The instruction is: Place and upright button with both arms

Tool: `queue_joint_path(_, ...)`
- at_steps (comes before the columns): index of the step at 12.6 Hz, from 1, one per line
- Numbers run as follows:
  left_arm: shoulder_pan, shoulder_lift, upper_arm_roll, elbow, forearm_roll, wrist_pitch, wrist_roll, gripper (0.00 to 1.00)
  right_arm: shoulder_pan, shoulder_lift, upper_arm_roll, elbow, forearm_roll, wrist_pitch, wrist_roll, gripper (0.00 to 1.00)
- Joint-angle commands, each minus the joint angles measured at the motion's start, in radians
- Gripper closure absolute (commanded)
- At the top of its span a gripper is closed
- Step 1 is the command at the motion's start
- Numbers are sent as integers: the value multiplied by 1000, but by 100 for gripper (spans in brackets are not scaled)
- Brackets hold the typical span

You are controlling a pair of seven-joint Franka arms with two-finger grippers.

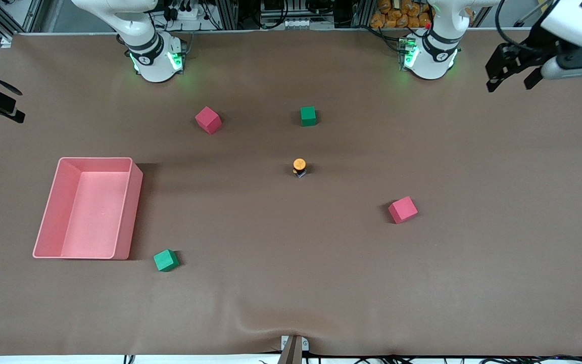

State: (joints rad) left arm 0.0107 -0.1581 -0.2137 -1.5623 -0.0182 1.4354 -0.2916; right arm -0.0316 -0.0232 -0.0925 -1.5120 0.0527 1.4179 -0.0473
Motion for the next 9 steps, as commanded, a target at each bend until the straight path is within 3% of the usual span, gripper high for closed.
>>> queue_joint_path(1,-23,38,49,11,-3,22,23,26,-7,6,2,19,4,-16,-3,0)
queue_joint_path(6,-61,129,60,68,-5,54,12,26,-8,6,2,19,4,-14,-3,0)
queue_joint_path(9,-57,134,74,82,-8,53,11,26,-7,6,2,19,3,-14,-3,0)
